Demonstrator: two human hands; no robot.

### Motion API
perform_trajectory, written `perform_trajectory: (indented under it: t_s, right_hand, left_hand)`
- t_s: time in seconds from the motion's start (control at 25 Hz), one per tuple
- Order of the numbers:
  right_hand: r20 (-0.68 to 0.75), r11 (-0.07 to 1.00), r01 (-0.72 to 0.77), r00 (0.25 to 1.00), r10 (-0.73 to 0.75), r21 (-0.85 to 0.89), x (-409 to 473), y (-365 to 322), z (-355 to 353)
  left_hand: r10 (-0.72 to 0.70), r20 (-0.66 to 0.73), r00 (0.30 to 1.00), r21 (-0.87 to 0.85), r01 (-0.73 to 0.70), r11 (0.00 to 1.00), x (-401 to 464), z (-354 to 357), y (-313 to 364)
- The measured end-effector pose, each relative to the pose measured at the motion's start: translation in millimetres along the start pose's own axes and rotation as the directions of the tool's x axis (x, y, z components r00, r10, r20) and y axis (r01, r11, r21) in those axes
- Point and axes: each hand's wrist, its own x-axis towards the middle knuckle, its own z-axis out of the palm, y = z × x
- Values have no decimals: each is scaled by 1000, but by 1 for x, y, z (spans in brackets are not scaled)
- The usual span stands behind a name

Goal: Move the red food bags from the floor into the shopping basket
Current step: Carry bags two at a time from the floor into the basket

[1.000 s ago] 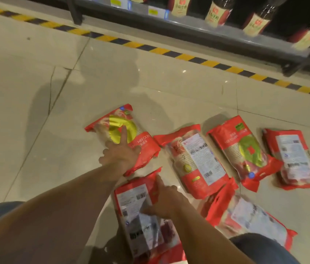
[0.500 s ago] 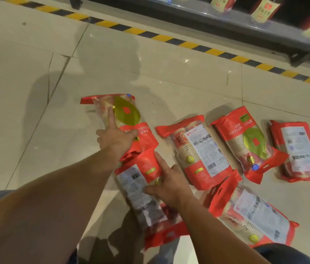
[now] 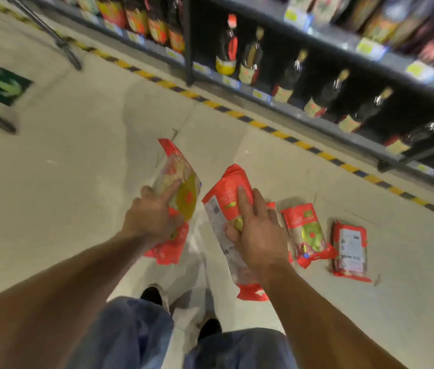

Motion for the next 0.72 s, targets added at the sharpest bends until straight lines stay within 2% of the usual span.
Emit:
perform_trajectory:
  t_s: [0.12, 0.28, 0.4, 0.52, 0.64, 0.72]
  right_hand:
    - [-54, 998, 63, 997, -63, 0, -60, -47, -110]
    - [-117, 983, 182, 977, -181, 5, -144, -101, -216]
    - [-151, 955, 295, 944, -294, -18, -193, -140, -278]
    - [-204, 885, 462, 863, -462, -47, -237, -179, -318]
    - [-166, 839, 538, 823, -543, -80, -285, -226, -339]
    - [-157, 770, 627, 754, -638, -122, -316, -265, -340]
  left_hand:
    - [8, -102, 995, 42, -4, 999, -107, -103, 33]
    - [-148, -175, 973, 59, 160, 985, -221, -218, 63]
    - [-273, -288, 918, -37, 274, 961, -284, -278, 66]
    - [-342, -379, 860, -119, 322, 939, -347, -313, 57]
    - [-461, -398, 793, -193, 419, 887, -417, -341, 35]
    - [-497, -455, 739, -199, 460, 866, -457, -351, 12]
